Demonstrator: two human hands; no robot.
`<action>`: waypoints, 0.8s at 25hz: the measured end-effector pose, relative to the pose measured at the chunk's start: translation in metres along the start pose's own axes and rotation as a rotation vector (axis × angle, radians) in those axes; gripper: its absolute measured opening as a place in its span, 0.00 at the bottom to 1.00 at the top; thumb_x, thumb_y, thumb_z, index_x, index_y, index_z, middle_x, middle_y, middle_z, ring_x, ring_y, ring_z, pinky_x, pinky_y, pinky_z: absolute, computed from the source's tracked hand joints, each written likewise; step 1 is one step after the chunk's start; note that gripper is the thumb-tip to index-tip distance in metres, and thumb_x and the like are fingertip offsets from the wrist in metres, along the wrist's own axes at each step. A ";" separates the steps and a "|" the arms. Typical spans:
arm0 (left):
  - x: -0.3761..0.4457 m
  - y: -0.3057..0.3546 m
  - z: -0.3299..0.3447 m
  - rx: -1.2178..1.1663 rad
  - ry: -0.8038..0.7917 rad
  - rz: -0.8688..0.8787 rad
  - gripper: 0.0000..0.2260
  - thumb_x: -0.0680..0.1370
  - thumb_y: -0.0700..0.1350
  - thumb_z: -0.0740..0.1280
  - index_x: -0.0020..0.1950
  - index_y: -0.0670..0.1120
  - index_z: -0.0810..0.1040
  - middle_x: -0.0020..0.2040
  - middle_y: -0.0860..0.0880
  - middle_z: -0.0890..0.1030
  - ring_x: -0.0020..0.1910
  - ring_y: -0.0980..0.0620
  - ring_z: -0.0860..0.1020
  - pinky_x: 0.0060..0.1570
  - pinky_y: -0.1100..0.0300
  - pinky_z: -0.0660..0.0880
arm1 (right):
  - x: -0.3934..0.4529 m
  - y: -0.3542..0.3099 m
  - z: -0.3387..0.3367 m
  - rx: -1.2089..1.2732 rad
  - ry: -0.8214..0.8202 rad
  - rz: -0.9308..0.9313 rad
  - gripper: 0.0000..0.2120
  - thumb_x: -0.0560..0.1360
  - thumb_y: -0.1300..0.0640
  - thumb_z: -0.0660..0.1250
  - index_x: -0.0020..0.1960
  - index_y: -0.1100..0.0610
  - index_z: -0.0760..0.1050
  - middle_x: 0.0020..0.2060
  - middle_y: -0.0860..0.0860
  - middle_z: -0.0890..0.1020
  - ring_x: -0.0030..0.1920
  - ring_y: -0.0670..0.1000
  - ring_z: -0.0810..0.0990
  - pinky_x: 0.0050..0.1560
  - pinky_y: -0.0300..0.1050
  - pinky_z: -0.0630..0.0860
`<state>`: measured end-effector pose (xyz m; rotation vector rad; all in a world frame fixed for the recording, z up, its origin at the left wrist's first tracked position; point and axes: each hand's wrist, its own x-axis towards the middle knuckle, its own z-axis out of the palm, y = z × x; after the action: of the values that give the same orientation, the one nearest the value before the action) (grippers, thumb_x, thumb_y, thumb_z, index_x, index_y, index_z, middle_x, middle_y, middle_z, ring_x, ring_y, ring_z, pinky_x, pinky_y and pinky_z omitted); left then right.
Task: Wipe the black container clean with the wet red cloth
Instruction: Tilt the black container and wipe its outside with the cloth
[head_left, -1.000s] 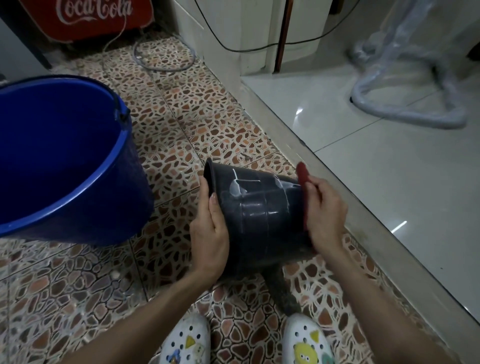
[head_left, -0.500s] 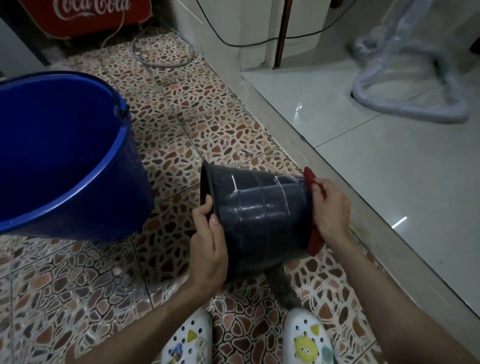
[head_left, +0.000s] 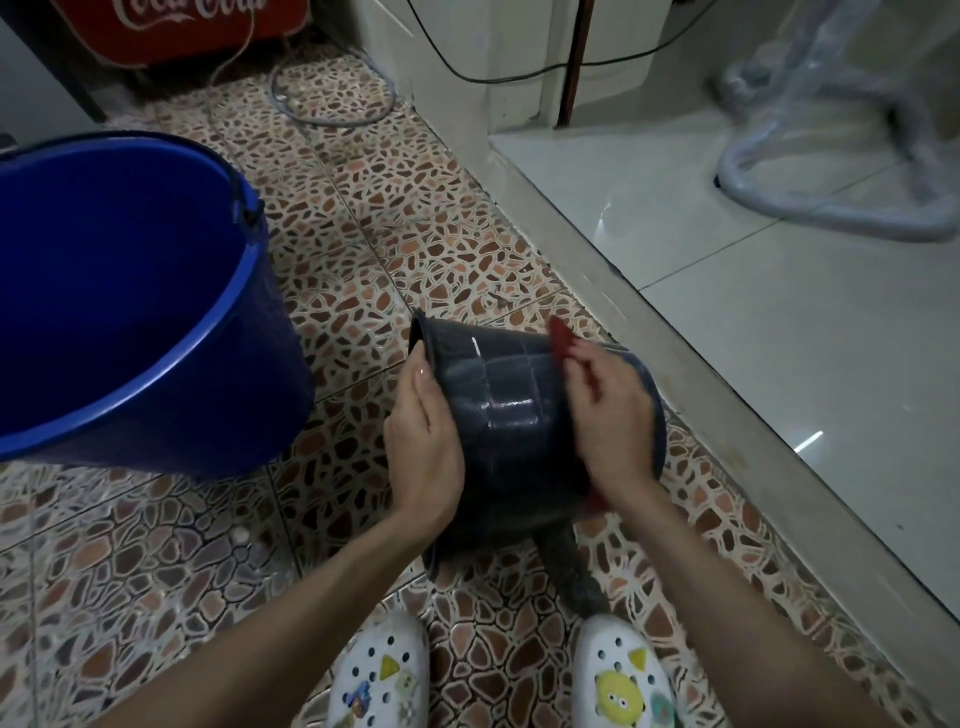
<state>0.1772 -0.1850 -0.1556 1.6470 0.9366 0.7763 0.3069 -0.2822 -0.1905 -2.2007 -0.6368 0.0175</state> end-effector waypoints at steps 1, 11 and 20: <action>-0.001 0.002 0.001 0.012 -0.010 0.026 0.19 0.84 0.47 0.50 0.73 0.47 0.67 0.61 0.62 0.76 0.60 0.71 0.73 0.61 0.69 0.72 | 0.012 0.013 -0.013 -0.028 0.015 0.092 0.12 0.80 0.54 0.60 0.61 0.54 0.77 0.58 0.51 0.80 0.59 0.52 0.77 0.62 0.44 0.70; -0.017 -0.018 -0.005 0.225 -0.057 0.236 0.21 0.84 0.49 0.50 0.77 0.49 0.58 0.38 0.45 0.82 0.33 0.50 0.79 0.31 0.58 0.78 | -0.029 -0.042 0.020 0.120 -0.071 -0.319 0.13 0.80 0.58 0.61 0.63 0.55 0.76 0.64 0.49 0.77 0.66 0.42 0.71 0.75 0.48 0.56; -0.026 -0.006 -0.002 -0.001 -0.103 0.055 0.09 0.84 0.44 0.51 0.64 0.47 0.63 0.40 0.57 0.76 0.37 0.67 0.77 0.34 0.72 0.72 | 0.000 -0.017 -0.019 0.095 0.023 -0.032 0.10 0.80 0.56 0.61 0.59 0.53 0.76 0.57 0.48 0.78 0.56 0.48 0.76 0.56 0.40 0.75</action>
<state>0.1622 -0.2061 -0.1615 1.7014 0.8211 0.7213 0.3036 -0.2867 -0.1654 -2.0960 -0.6460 0.0058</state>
